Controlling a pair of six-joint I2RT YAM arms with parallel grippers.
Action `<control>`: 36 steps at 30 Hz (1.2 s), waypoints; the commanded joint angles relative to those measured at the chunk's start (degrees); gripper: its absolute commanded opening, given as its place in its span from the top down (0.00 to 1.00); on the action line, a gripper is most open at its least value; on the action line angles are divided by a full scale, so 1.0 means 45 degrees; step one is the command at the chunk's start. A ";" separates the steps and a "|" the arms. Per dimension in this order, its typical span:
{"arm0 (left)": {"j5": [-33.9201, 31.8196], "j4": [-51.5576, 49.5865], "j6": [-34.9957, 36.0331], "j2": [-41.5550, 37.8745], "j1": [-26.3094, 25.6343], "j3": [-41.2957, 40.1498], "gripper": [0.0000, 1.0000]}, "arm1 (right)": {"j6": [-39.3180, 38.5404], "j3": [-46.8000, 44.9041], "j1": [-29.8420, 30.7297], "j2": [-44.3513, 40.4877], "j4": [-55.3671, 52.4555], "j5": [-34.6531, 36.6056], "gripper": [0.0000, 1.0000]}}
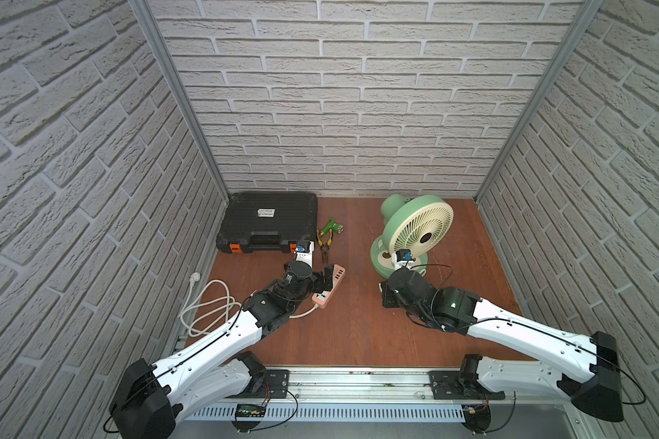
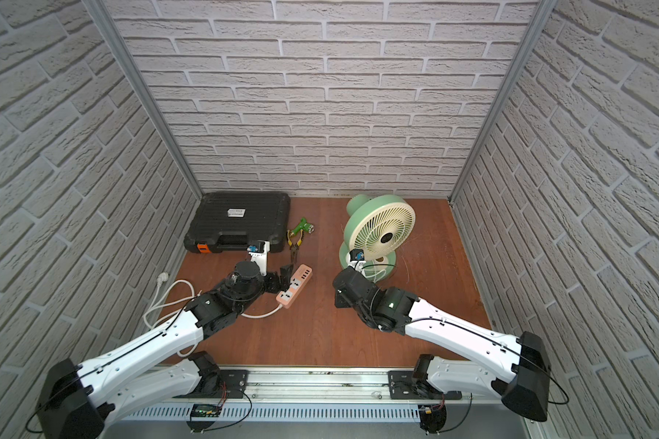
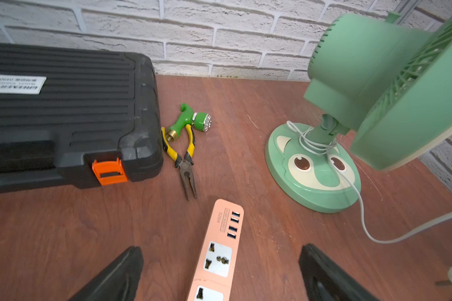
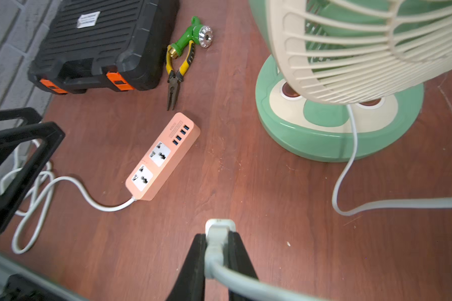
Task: Plug the desk fan into the power strip
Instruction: Adjust the socket at the center of the board.
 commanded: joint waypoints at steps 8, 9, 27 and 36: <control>0.1150 0.0178 -0.2479 -0.0235 0.1429 -0.0890 0.02 | 0.0598 0.0816 0.1188 0.1750 0.0748 0.2213 0.97; 0.1467 0.0360 -0.2598 -0.0236 0.1551 -0.1033 0.02 | 0.0732 0.0774 0.1187 0.1824 0.0832 0.2161 0.97; 0.2268 0.0318 -0.3282 0.1189 0.2048 -0.1372 0.02 | 0.2516 0.1417 0.1324 0.3248 0.0443 0.3394 0.97; 0.4552 0.1932 -0.3791 0.2295 0.2708 -0.1893 0.15 | 0.2203 0.1874 0.1324 0.4006 0.0814 0.3044 0.97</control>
